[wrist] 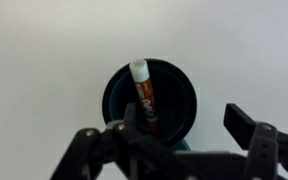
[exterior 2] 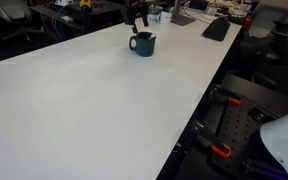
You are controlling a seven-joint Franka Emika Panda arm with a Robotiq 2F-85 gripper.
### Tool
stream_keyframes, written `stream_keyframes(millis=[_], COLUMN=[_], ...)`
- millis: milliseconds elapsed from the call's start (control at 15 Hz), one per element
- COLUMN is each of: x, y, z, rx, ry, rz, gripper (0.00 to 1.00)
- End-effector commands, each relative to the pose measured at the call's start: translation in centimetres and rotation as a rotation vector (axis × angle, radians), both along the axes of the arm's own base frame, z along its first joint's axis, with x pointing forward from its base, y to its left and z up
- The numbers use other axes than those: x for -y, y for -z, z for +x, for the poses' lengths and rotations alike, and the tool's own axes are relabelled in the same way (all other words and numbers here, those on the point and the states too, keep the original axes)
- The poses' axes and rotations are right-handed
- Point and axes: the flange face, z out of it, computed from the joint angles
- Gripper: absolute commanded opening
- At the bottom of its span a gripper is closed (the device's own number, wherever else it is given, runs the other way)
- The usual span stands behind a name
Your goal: Remove the marker from the cup and put it on the table
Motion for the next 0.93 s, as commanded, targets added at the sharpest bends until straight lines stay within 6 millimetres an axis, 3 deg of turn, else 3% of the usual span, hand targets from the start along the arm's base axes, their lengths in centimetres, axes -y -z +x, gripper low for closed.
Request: stream_keyframes(millis=[0,267,467,600,867], x=[0.9,3.0,4.0,4.0,3.5], y=[-0.7,-0.3,0.0,0.6,2.5], z=[-0.6,-1.2,-1.4,-1.5,-1.7], rx=[-0.041,-0.059,-0.06,-0.061,-0.074], ry=[0.027,0.062,0.072,0.063,0.035], rz=[-0.005,-0.031,-0.039,-0.039,-0.03], gripper=[0.87,0.8,0.84,0.79,0.83])
